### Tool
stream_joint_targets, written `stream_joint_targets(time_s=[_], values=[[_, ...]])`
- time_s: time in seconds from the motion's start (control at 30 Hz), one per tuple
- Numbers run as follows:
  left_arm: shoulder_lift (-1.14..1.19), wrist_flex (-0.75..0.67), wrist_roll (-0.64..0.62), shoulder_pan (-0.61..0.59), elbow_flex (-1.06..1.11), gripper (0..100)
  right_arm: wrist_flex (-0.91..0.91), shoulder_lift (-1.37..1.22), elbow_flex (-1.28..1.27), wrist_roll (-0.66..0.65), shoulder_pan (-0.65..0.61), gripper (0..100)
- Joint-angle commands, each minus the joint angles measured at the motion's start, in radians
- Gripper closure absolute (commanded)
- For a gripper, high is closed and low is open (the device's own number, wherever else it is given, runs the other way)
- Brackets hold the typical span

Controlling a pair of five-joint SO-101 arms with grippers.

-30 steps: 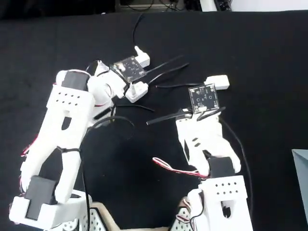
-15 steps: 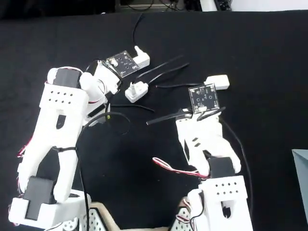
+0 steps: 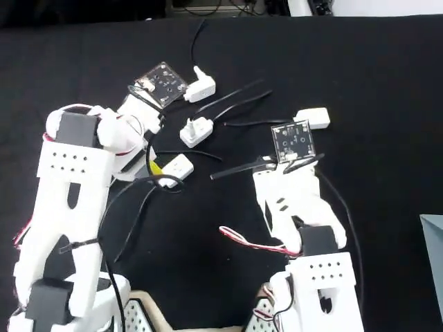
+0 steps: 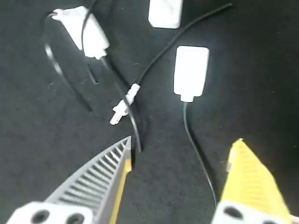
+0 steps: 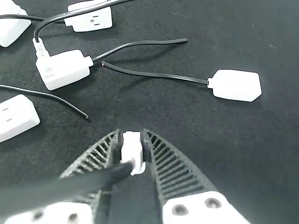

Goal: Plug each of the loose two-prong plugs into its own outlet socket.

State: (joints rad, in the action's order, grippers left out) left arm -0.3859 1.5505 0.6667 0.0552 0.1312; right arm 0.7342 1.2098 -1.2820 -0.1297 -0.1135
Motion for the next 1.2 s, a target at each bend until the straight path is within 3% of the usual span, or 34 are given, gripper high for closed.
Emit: stream_joint_targets(time_s=[0.0, 0.2, 0.4, 0.67, 1.0, 1.17], values=[[0.028, -0.094, -0.011, -0.062, 0.084, 72, -0.011, 0.007, -0.001, 0.006, 0.008, 98.7], [0.107, -0.367, -0.014, -0.079, 0.340, 77, -0.017, 0.007, -0.008, 0.006, 0.006, 98.7], [0.100, -0.512, -0.158, 0.042, 0.470, 74, -0.018, 0.007, -0.008, 0.006, 0.006, 98.7], [0.141, -0.922, -0.169, 0.140, 0.693, 75, -0.018, 0.007, -0.018, 0.006, 0.006, 98.7], [0.348, -0.928, -0.207, 0.166, 0.568, 75, -0.018, 0.007, -0.018, 0.006, 0.005, 98.7], [0.454, -0.760, -0.204, 0.157, 0.409, 79, -0.018, 0.007, -0.018, 0.006, 0.005, 98.7]])
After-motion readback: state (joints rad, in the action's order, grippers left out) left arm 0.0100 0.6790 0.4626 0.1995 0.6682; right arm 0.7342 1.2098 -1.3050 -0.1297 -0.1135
